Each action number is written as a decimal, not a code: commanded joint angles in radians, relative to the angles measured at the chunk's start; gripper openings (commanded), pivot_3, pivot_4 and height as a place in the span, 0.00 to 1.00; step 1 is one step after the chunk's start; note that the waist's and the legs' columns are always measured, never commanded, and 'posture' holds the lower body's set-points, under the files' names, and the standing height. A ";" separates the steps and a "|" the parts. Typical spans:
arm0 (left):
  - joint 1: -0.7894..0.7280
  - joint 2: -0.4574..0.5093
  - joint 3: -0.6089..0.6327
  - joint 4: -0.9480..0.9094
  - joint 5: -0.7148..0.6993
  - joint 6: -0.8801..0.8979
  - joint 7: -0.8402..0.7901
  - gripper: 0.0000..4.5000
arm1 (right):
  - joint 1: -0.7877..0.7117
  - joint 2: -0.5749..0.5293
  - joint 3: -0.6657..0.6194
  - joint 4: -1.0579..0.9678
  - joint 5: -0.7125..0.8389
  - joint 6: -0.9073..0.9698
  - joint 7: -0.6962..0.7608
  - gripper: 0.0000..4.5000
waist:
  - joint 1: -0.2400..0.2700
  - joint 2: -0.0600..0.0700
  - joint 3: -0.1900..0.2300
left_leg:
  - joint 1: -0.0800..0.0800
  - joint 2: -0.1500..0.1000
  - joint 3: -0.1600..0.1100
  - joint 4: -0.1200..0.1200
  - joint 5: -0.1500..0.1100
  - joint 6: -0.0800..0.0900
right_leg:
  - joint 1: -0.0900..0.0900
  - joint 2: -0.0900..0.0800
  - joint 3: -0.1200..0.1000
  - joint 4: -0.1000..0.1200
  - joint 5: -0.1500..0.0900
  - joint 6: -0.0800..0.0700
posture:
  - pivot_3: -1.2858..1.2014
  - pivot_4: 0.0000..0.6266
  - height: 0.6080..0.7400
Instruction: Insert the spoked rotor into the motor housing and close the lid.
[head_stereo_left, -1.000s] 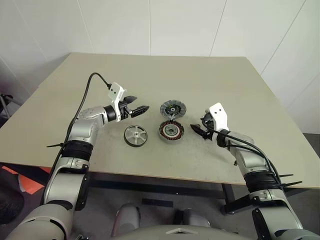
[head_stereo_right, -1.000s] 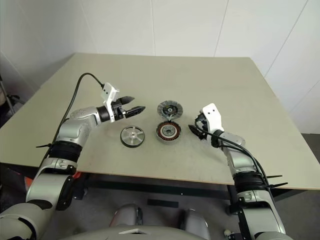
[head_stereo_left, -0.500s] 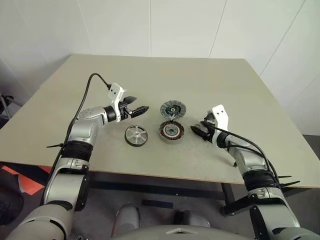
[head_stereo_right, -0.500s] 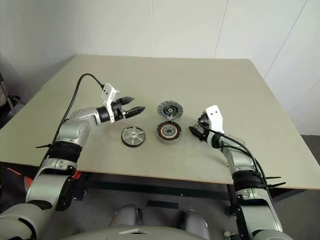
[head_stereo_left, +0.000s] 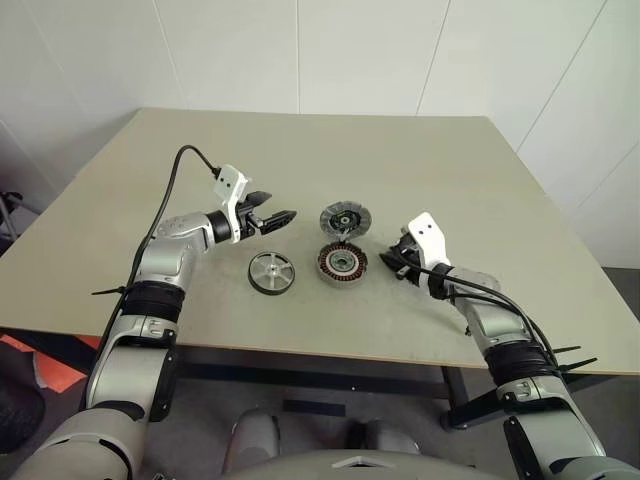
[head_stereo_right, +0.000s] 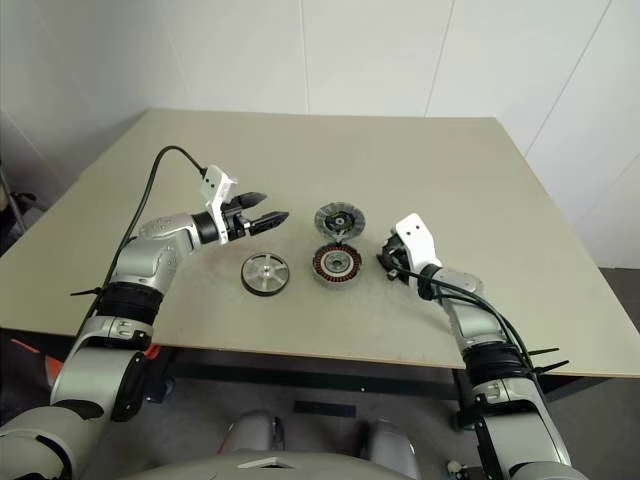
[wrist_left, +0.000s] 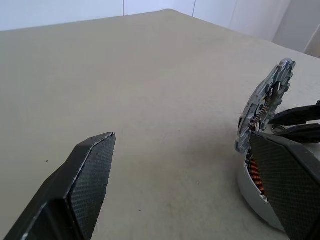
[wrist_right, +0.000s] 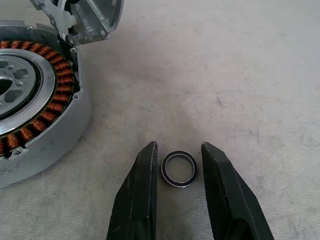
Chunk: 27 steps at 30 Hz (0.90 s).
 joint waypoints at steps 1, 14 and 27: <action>-0.023 0.009 0.021 -0.024 -0.005 -0.016 0.003 1.00 | 0.005 -0.011 -0.016 0.055 -0.016 0.044 -0.022 0.32 | 0.001 0.000 0.000 | 0.000 0.000 0.000 0.000 0.000 0.000 | 0.001 0.000 0.000 -0.001 0.000 0.000 | 0.52 0.00 1.00; -0.039 0.010 0.021 0.000 -0.003 -0.022 0.001 1.00 | 0.023 -0.015 -0.046 0.009 0.015 0.096 -0.025 0.13 | 0.003 0.000 0.000 | 0.008 -0.001 0.000 -0.005 -0.001 0.001 | 0.013 0.000 0.000 -0.010 0.000 0.002 | 0.52 0.00 1.00; -0.037 0.018 0.025 -0.004 -0.011 -0.018 -0.017 1.00 | 0.030 -0.019 -0.080 -0.408 0.200 0.232 0.104 0.13 | 0.002 0.000 0.000 | -0.017 -0.005 0.000 -0.014 0.005 -0.001 | -0.021 0.000 0.003 0.000 0.004 -0.006 | 0.52 0.00 1.00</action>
